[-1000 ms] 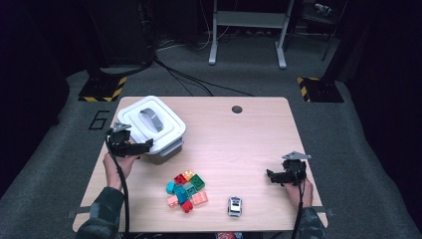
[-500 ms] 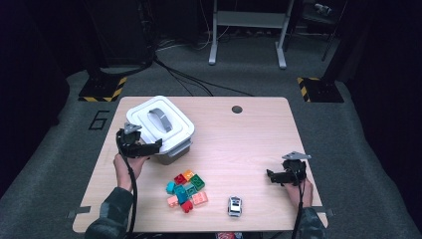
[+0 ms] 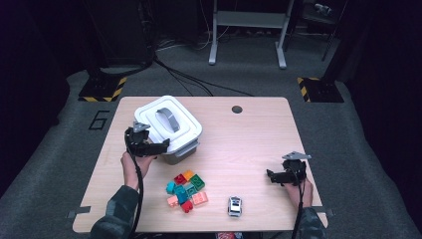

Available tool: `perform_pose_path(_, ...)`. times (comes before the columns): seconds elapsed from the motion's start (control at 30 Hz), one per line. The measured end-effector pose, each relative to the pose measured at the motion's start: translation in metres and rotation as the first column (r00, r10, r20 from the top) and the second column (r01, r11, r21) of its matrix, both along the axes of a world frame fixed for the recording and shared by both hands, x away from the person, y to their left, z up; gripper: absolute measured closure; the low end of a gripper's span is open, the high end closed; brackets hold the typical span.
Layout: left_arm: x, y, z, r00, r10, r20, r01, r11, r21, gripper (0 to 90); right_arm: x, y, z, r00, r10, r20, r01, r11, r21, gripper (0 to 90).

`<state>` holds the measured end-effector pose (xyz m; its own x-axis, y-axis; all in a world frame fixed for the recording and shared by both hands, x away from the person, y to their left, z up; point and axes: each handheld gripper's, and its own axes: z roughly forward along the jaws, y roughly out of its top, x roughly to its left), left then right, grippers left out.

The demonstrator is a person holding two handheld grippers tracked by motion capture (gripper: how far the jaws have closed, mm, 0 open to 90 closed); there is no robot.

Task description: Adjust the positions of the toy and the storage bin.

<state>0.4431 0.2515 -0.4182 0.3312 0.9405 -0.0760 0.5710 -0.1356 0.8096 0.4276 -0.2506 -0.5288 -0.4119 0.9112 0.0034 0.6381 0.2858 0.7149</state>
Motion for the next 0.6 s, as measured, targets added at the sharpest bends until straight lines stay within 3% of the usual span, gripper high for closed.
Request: perform_pose_path(0.6,0.005,-0.035,0.002,0.9991,-0.042,-0.001,0.042,0.9989,0.021,6.2,0.000,0.000,0.000,1.0000,-0.001,0.002,0.001,1.000,0.007,1.0)
